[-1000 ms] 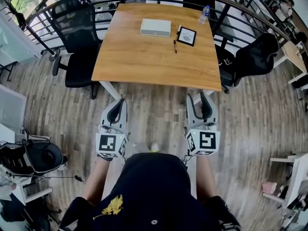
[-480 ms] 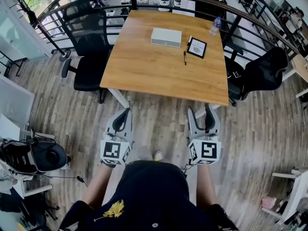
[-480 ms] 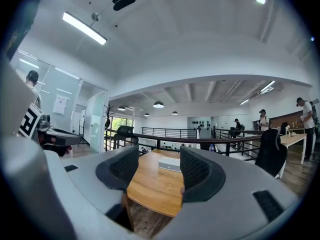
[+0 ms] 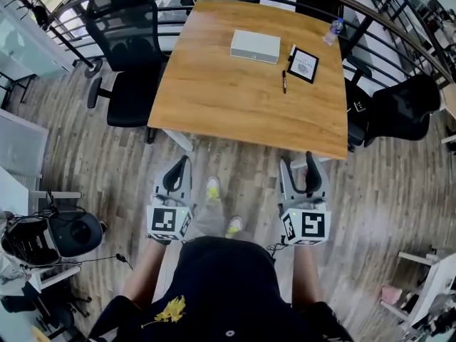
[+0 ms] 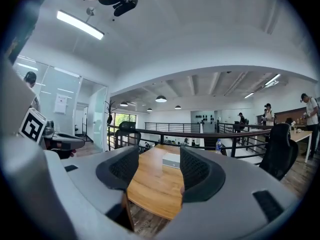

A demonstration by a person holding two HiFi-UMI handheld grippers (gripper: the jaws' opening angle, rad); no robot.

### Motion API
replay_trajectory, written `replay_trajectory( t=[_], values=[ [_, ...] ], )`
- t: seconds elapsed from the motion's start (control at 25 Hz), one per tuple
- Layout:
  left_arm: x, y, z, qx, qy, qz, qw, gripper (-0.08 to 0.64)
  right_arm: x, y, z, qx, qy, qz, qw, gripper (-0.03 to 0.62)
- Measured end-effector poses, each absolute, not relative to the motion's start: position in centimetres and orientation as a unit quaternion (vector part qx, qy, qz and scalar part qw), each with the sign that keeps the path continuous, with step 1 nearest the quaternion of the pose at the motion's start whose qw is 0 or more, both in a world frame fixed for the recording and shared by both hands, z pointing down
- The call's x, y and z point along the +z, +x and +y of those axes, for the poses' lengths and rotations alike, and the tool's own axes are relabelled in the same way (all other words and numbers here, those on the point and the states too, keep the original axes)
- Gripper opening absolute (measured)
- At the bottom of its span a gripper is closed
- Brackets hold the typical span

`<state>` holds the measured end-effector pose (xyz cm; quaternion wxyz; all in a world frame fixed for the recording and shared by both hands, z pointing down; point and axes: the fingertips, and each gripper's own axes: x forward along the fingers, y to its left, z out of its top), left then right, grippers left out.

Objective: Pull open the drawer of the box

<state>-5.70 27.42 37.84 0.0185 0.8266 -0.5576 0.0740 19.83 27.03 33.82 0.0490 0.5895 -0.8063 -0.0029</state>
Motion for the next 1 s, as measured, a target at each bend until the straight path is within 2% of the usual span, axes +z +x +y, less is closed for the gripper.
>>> replay_trajectory(
  t=[0.32, 1.0],
  values=[
    [36.1, -7.7, 17.9, 0.075, 0.839, -0.539, -0.013, 0.017, 32.8, 17.6, 19.5, 0.002, 0.613, -0.788, 0.058, 0.242],
    [36.2, -14.9, 5.8, 0.05, 0.864, -0.502, 0.002, 0.017, 31.6, 10.9, 10.6, 0.008, 0.658, -0.748, 0.088, 0.224]
  ],
)
